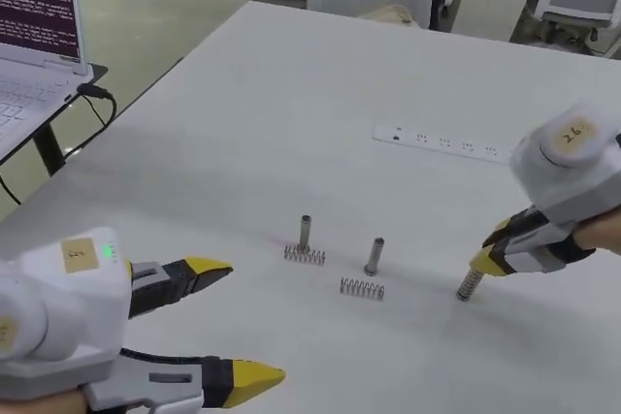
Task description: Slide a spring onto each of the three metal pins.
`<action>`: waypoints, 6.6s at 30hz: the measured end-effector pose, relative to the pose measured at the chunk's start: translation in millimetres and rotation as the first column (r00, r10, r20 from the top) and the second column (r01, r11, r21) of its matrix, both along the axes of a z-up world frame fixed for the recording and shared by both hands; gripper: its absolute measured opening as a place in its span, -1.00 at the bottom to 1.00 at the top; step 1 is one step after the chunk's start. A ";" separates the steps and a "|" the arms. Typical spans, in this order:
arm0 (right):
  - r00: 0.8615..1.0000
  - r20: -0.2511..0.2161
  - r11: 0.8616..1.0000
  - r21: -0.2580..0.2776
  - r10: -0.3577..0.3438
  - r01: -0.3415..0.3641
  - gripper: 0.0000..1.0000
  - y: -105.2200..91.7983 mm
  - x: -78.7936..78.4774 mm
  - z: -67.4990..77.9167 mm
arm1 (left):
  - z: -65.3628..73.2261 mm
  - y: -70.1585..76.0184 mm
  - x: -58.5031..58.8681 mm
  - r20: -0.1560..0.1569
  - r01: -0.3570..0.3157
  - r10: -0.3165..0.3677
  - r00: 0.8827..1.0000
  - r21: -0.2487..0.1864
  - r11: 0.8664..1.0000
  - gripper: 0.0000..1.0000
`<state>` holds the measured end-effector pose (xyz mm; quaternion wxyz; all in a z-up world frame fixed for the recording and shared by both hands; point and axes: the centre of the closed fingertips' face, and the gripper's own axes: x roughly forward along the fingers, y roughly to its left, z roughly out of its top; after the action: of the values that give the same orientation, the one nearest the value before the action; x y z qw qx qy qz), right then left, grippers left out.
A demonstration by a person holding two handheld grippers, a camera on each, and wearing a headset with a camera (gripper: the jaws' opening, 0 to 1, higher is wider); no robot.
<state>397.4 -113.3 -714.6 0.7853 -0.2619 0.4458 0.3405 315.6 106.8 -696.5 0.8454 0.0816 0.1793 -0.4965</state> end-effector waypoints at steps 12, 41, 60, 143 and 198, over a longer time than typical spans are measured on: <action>0.998 0.046 0.997 0.061 0.039 -0.041 -0.67 27.1 -8.9 16.6 | 1.2 -1.9 -1.5 0.003 0.008 -0.008 1.000 0.003 1.000 0.27; 0.988 0.149 0.932 0.351 0.046 -0.096 -0.68 89.7 -19.1 -26.5 | 4.1 -1.3 -3.1 0.001 -0.001 0.001 1.000 0.013 1.000 0.25; 0.971 0.238 0.888 0.448 -0.001 -0.109 -0.66 96.6 -7.7 -52.2 | 3.8 3.9 -1.4 0.007 -0.023 0.022 1.000 0.068 0.997 0.24; 0.951 0.182 0.924 0.249 0.249 -0.290 -0.84 106.3 -40.8 -30.9 | 1.0 -21.9 1.8 0.010 0.108 -0.110 0.994 0.081 0.991 0.13; 0.848 0.026 0.837 0.147 0.530 -0.527 -0.85 173.5 -104.0 49.8 | 5.6 -58.4 -11.6 0.153 0.350 -0.360 0.921 0.084 0.933 -0.93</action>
<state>293.4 60.1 -664.8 0.6747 -0.3127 0.3358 0.5781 304.0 48.4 -690.9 0.7508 0.1769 0.1043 -0.6278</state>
